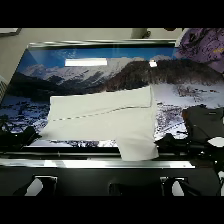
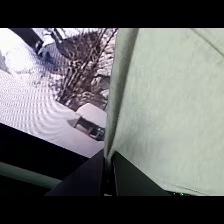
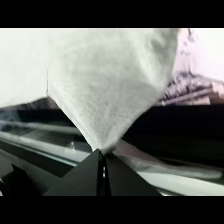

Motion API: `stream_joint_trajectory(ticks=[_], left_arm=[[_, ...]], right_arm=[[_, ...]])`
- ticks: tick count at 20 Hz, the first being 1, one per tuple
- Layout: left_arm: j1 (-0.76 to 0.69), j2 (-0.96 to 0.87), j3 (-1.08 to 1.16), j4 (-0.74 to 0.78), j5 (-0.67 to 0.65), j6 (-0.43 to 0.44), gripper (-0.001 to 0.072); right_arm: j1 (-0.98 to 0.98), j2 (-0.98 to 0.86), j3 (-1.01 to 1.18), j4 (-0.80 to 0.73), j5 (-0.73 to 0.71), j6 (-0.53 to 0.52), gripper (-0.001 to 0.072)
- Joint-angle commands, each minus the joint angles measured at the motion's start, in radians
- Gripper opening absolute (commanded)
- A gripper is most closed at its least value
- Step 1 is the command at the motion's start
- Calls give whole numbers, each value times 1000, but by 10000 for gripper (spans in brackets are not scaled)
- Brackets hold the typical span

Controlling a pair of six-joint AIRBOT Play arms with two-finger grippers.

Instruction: Fold the clothes and pants, and hang the long-sleeved shirts on hangers.

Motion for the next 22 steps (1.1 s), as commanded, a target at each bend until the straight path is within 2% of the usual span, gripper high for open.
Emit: stream_joint_trajectory(ticks=[1, 4, 9, 14, 18, 22], left_arm=[[-1, 18, 13, -61, 77, 0, 13], [-16, -11, 49, -71, 140, 11, 13], [-115, -141, 143, -71, 243, 18, 13], [-190, -336, 309, -70, 291, 19, 13], [-206, -474, 470, -70, 289, 17, 13], [-209, -548, 556, -70, 285, 14, 13]], right_arm=[[3, 26, 112, 52, -55, 17, 38], [114, -108, 250, 49, -133, 2, 39], [328, -436, 501, 37, -285, 15, 39], [387, -679, 793, -34, -299, 80, 39], [385, -769, 948, -132, -337, 163, 39], [385, -784, 998, -176, -407, 212, 39]])
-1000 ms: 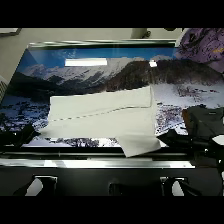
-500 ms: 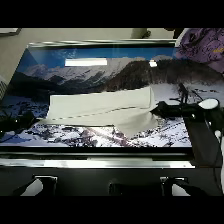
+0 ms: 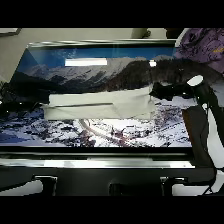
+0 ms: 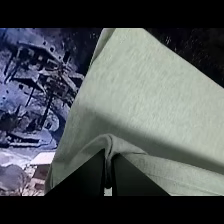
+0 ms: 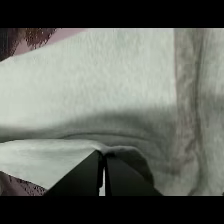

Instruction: Fold the clothes and pants, and hang the long-sleeved shirts on hangers.

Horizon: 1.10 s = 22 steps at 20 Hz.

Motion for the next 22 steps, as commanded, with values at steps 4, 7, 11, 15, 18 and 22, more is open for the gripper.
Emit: stream_joint_trajectory(ticks=[4, 7, 11, 15, 18, 22], left_arm=[[-8, -110, 119, 2, 8, -2, 13], [-14, -159, 146, 1, 8, -3, 13], [-39, -227, 161, 1, 27, -3, 14], [-60, -274, 163, 0, 54, -3, 15], [-79, -284, 163, 0, 80, -3, 73], [-81, -282, 215, -6, 72, -29, 462]], right_arm=[[2, -39, 96, -45, -127, 69, 39], [3, -95, 129, -29, -126, 85, 39], [3, -174, 129, -23, -123, 92, 40], [3, -244, 129, 6, -127, 92, 41], [3, -259, 129, 31, -130, 91, 101], [1, -242, 139, 66, -70, 92, 413]])
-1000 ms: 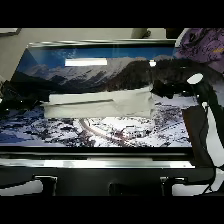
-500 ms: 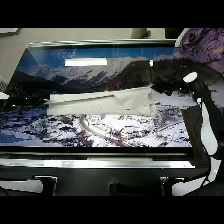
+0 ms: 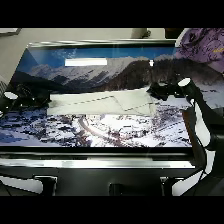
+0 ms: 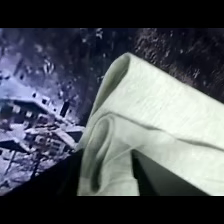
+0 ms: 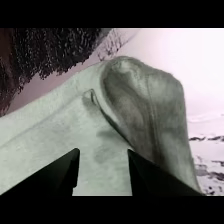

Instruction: Fold the clothes and pants, and hang the long-sleeved shirts on hangers.

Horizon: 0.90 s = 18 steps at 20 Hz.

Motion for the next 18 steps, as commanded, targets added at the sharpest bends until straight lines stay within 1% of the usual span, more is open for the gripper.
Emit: stream_joint_trajectory(ticks=[1, 2, 3, 4, 5, 7, 8, 9, 11, 12, 16, 18], left_arm=[[-1, -2, 65, -5, -24, -17, 600], [4, 2, 100, -5, -45, -17, 682], [10, 8, 137, -5, -71, -17, 683], [15, 16, 169, -2, -93, -17, 683], [19, 24, 199, 3, -114, -15, 683], [20, 34, 240, 3, -145, -14, 682], [19, 36, 253, 2, -159, -14, 682], [15, 38, 256, 2, -168, -16, 682], [9, 37, 256, 2, -186, -16, 682], [6, 37, 256, 2, -191, -17, 681], [-4, 35, 256, 2, -191, -17, 681], [-4, 35, 256, 2, -191, -18, 680]], right_arm=[[-8, 22, 23, 12, 75, 0, 481], [-19, 37, 48, -3, 119, 24, 488], [-43, 49, 87, -36, 174, 78, 492], [-74, 55, 122, -66, 218, 113, 539], [-117, 52, 156, -87, 253, 124, 552], [-201, 27, 175, -39, 297, 131, 559], [-231, 7, 175, 9, 332, 104, 562], [-253, -20, 175, 53, 371, 63, 603], [-261, -66, 175, 76, 423, -7, 640], [-259, -88, 175, 80, 433, -36, 670], [-259, -162, 175, 183, 435, -113, 671], [-259, -191, 175, 227, 435, -126, 670]])
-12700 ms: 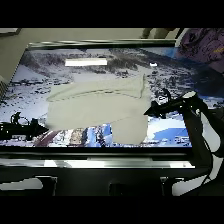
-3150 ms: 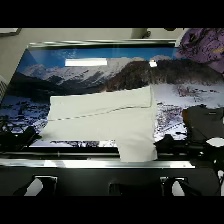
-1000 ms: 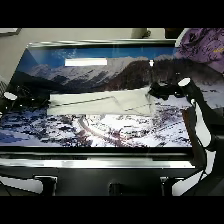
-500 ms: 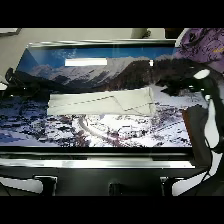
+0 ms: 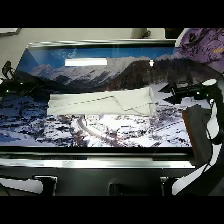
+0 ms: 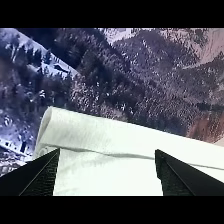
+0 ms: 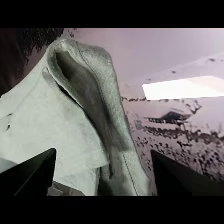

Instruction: Fold the clothes and pants, and hang the long-sleeved shirts on hangers.

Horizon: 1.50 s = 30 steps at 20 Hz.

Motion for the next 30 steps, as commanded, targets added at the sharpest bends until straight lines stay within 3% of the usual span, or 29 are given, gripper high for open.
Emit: stream_joint_trajectory(ticks=[1, 13, 14, 15, 17, 18, 19, 20, 26, 30], left_arm=[[-3, -2, 3, 0, -7, -1, 679], [-7, -5, 3, 0, -7, -16, 678], [-7, -5, 3, 0, -7, -16, 678], [-7, -5, 3, -1, -8, -18, 678], [-15, -5, 3, -1, -8, -48, 669], [-24, -5, 3, -1, -8, -53, 578], [-39, -5, 3, -3, -8, -53, 272], [-57, -5, 3, -9, -5, -45, 15], [-304, -54, 3, -146, 99, -46, 15], [-526, -153, 31, -286, 125, -46, 15]], right_arm=[[-4, -54, 2, 79, 18, -53, 670], [135, -110, 2, 55, 24, -105, 649], [148, -110, 2, 47, 16, -107, 565], [156, -110, 2, 39, 3, -108, 437], [158, -107, 2, 32, -13, -108, 111], [155, -96, 2, 28, -11, -108, 41], [154, -77, 2, 17, -8, -98, 40], [155, -48, 4, -2, 1, -68, 40], [155, 220, 4, -303, 74, 165, 39], [155, 375, 4, -422, 116, 228, 40]])
